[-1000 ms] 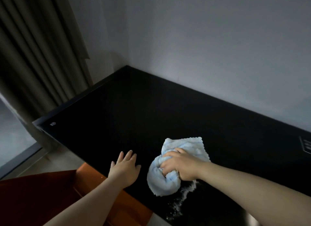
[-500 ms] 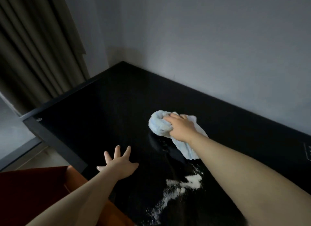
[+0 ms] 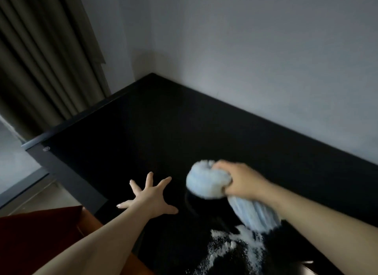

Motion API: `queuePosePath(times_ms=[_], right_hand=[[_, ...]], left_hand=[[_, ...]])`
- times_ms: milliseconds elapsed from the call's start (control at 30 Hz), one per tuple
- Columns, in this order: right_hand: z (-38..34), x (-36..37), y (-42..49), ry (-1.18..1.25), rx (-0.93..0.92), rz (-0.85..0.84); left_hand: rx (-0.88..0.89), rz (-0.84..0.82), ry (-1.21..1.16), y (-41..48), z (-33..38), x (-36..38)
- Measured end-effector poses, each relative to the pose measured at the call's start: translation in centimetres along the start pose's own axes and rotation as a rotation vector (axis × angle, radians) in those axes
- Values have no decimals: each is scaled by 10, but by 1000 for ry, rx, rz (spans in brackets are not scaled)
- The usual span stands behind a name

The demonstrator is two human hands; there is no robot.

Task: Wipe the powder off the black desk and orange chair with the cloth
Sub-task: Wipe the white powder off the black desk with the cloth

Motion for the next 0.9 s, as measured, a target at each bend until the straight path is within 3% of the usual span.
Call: queuePosePath(times_ms=[100, 200, 267, 333, 433, 633, 700, 800, 833, 900], right_hand=[[19, -45, 45, -40, 164, 207], [36, -43, 83, -186, 362, 196], [30, -26, 102, -269, 372, 191], [17, -9, 108, -365, 324, 212], [1, 23, 85, -517, 94, 143], [-4, 53, 3, -339, -258, -76], [24, 24, 8, -355, -105, 64], [83, -23, 2, -514, 363, 297], [90, -23, -6, -541, 436, 337], [79, -5, -21, -537, 404, 356]], left_hand=[[2, -24, 4, 0, 3, -6], [-1, -20, 29, 1, 3, -7], [-2, -11, 55, 2, 2, -7], [7, 0, 72, 4, 1, -7], [10, 10, 89, 4, 0, -7], [18, 2, 91, 3, 0, -4], [46, 3, 101, 3, -1, 1], [106, 34, 178, -1, -3, 9], [131, 58, 205, -4, -3, 12], [187, 116, 255, -9, -2, 14]])
Point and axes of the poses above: each hand's wrist, its own y-axis towards the middle knuckle, its own x-axis out of the palm, z = x × y, the point moved 7 cm from there along y, towards the middle knuckle, and after that the axes turned 3 degrees about x, right-handed, at the moved point
